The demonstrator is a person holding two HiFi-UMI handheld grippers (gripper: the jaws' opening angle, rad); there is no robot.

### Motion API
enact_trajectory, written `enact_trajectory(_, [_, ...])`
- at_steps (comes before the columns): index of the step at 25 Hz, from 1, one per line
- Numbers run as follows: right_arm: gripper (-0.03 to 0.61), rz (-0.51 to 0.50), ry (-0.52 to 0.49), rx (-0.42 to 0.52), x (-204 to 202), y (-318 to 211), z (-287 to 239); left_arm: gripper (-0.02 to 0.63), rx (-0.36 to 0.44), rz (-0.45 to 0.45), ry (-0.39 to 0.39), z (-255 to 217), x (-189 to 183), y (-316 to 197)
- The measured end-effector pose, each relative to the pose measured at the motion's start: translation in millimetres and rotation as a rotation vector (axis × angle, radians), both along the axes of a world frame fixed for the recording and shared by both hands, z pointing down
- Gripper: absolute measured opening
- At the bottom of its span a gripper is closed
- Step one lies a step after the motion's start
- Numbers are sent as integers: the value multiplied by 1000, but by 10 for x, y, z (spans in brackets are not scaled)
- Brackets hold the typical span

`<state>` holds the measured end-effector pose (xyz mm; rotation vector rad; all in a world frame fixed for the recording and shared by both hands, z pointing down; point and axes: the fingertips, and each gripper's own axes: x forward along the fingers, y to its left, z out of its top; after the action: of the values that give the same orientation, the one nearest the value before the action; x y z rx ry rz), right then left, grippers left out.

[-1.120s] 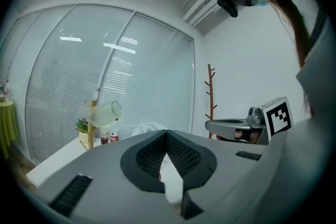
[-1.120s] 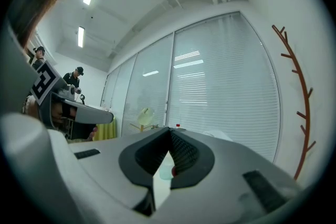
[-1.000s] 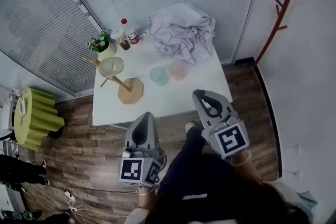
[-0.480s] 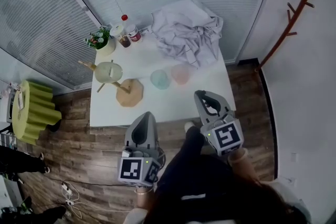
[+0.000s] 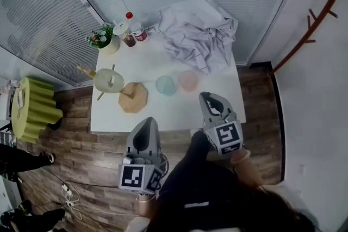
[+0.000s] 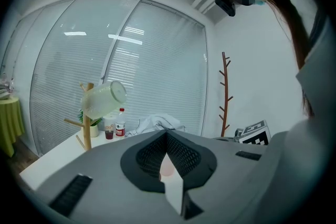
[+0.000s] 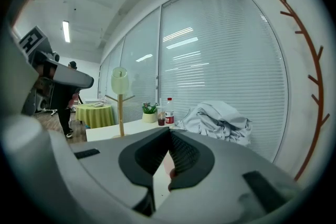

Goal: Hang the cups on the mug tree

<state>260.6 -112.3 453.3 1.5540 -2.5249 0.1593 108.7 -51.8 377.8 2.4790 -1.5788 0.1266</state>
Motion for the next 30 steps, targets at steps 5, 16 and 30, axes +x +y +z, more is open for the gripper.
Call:
enact_trajectory(5, [58,-31,-3,-45,-31,-136,208,0,-5,-5,7,25,17,-114])
enact_trajectory(16, [204,-91,33,-164,-85,-376,750,0,-24,-25,42,103,84,-360])
enact_trajectory(30, [322,-149,71,-272,-170,-638,1275,0,-60,-63,26,247,75,-574])
